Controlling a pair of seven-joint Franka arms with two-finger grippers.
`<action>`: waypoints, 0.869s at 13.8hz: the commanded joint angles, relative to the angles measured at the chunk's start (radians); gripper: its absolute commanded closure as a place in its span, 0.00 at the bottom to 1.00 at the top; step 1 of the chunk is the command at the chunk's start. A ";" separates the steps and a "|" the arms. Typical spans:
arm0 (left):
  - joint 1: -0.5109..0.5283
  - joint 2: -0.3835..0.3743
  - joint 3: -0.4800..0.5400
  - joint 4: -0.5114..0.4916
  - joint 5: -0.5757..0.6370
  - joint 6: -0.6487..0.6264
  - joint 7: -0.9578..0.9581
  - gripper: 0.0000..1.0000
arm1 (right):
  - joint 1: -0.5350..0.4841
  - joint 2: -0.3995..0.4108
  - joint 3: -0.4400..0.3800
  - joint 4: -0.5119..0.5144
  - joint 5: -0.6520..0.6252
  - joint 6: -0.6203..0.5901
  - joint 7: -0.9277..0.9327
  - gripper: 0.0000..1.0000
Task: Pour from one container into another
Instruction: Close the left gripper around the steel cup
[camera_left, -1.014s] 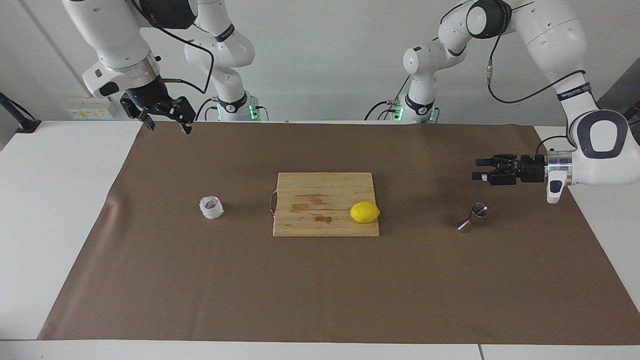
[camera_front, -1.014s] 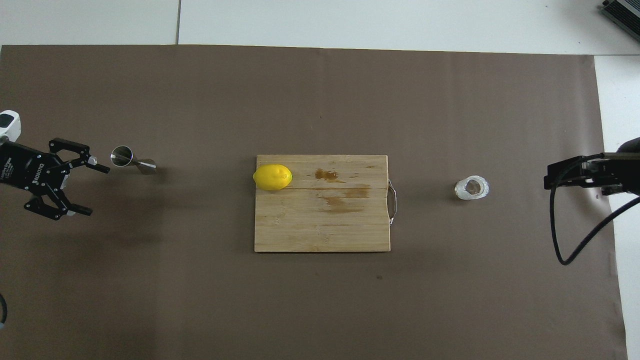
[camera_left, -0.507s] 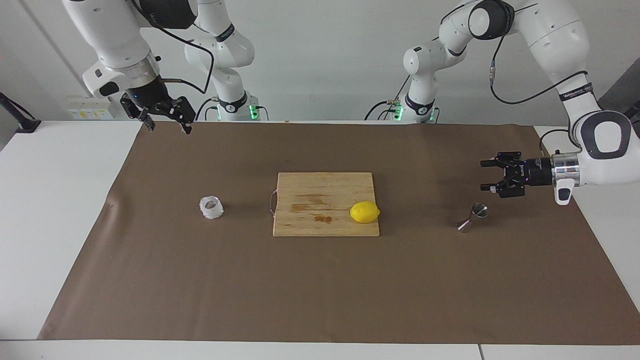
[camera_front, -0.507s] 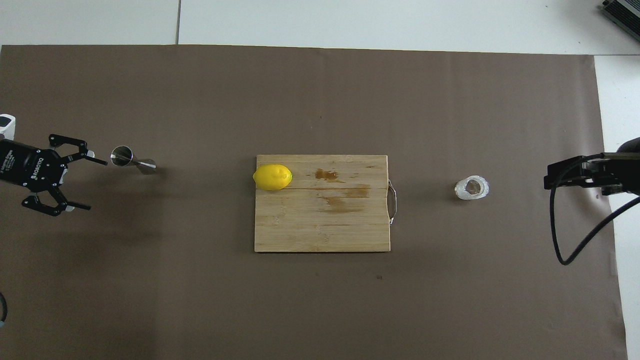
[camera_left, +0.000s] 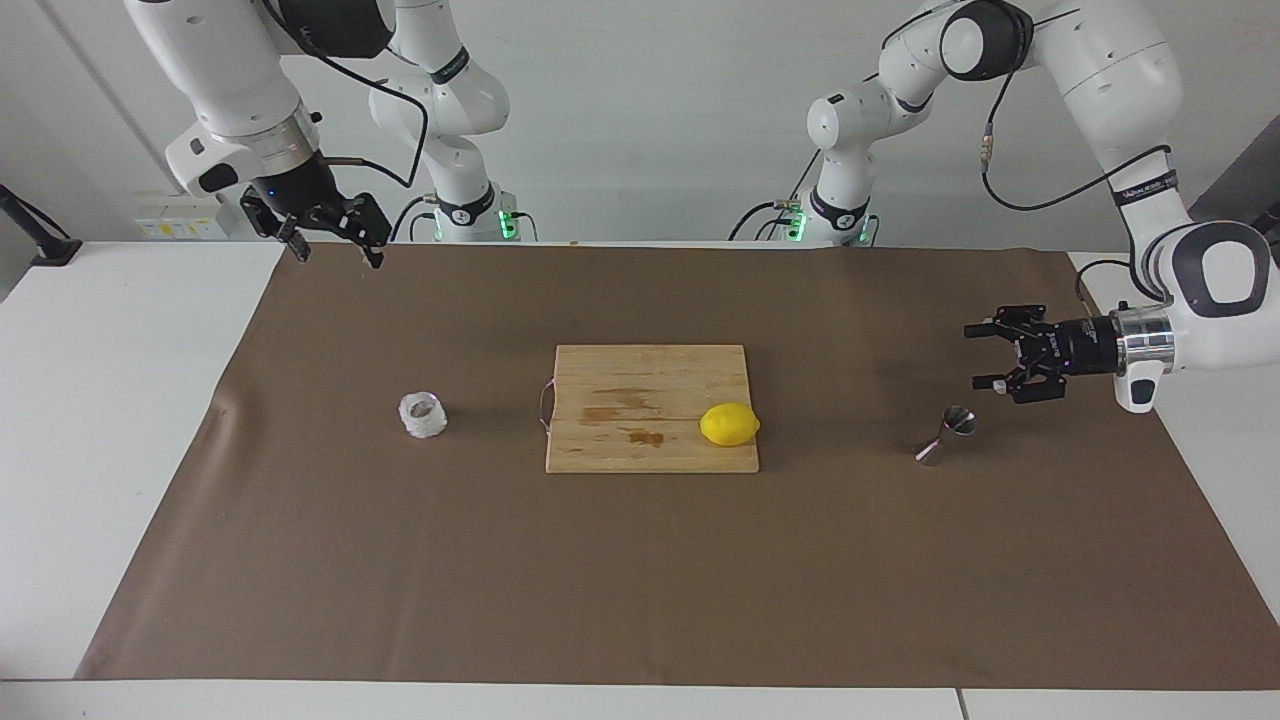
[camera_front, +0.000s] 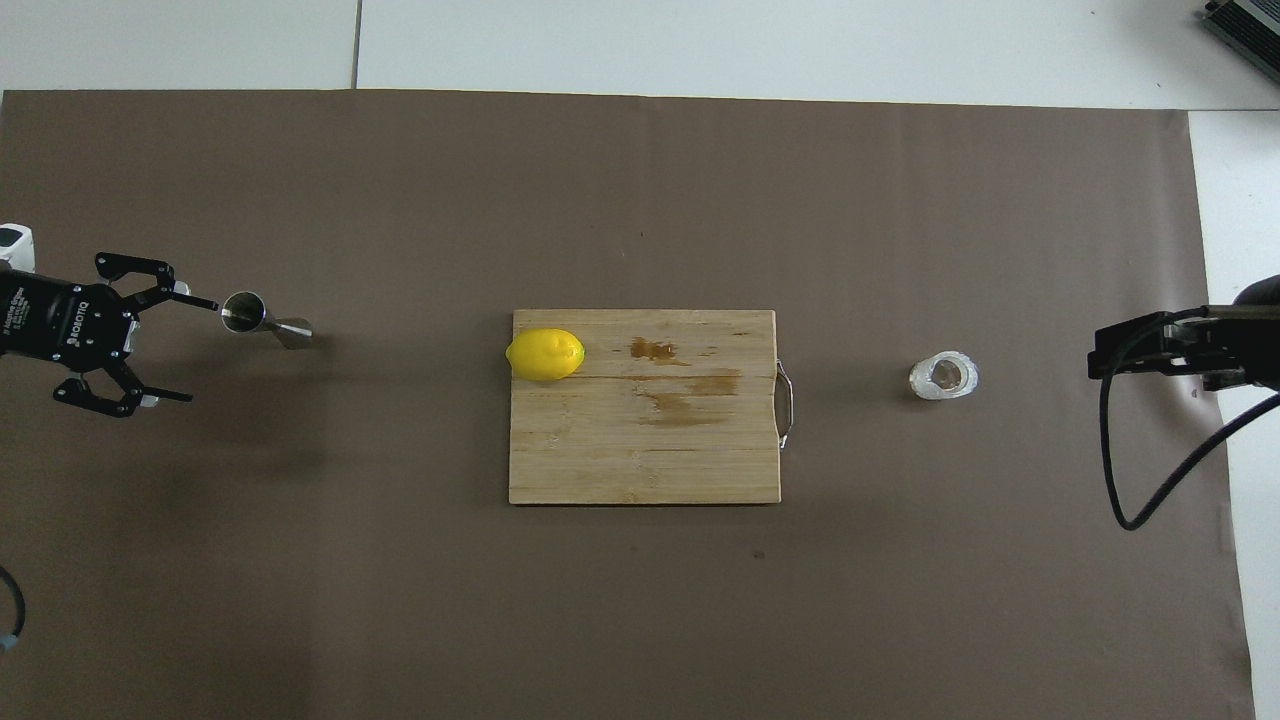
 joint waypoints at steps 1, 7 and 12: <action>0.045 0.055 -0.038 0.026 -0.022 -0.028 -0.022 0.00 | -0.013 -0.008 0.004 -0.004 0.029 -0.006 0.001 0.00; 0.152 0.149 -0.147 0.068 -0.025 -0.013 -0.024 0.00 | -0.013 -0.008 0.004 -0.004 0.029 -0.006 0.001 0.00; 0.215 0.187 -0.207 0.083 -0.071 0.103 -0.025 0.00 | -0.015 -0.008 0.004 -0.004 0.029 -0.006 0.001 0.00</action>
